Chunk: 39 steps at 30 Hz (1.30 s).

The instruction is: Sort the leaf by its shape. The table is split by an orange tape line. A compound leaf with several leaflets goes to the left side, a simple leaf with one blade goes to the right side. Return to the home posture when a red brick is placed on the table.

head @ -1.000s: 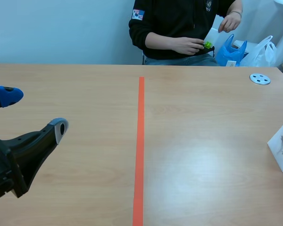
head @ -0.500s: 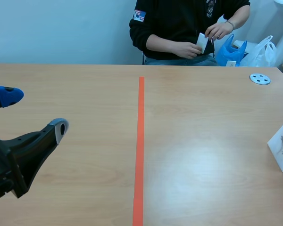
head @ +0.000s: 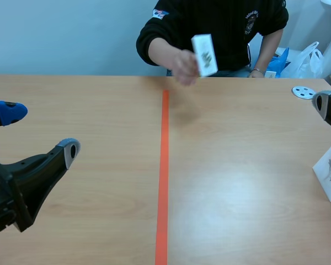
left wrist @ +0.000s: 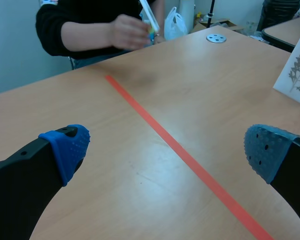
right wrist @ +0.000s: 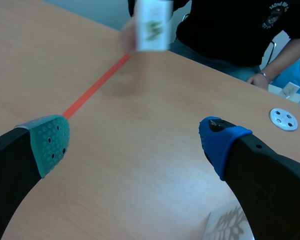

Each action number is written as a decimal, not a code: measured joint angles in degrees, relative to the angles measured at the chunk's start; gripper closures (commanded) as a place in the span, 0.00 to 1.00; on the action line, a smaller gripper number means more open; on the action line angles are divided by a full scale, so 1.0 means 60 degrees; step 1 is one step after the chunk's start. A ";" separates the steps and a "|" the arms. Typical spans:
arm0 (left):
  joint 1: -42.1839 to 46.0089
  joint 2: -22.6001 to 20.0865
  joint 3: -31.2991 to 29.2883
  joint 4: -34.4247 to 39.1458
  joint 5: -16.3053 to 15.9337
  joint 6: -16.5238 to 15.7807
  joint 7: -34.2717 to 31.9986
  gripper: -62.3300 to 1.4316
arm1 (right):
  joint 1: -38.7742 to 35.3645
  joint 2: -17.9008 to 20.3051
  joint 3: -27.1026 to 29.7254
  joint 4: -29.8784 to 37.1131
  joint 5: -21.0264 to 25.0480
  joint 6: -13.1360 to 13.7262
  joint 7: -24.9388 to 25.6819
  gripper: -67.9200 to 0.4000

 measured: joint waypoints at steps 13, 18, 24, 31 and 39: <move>0.0000 0.0000 0.0000 0.0000 0.0000 0.0000 0.0000 0.00 | 0.0000 0.0022 0.0000 -0.0040 -0.0033 -0.0780 0.0069 0.22; 0.0000 0.0000 0.0000 0.0000 0.0000 0.0000 0.0000 0.00 | 0.0000 0.0022 0.0000 -0.0040 -0.0033 -0.0754 0.0069 0.22; 0.0000 0.0000 0.0000 0.0000 0.0000 0.0000 0.0000 0.00 | 0.0000 0.0022 0.0000 -0.0040 -0.0033 -0.0754 0.0069 0.22; 0.0000 0.0000 0.0000 0.0000 0.0000 0.0000 0.0000 0.00 | 0.0000 0.0022 0.0000 -0.0040 -0.0033 -0.0754 0.0069 0.22; 0.0000 0.0000 0.0000 0.0000 0.0000 0.0000 0.0000 0.00 | -0.0004 0.0076 0.0000 -0.0044 -0.0157 -0.0597 -0.0302 0.22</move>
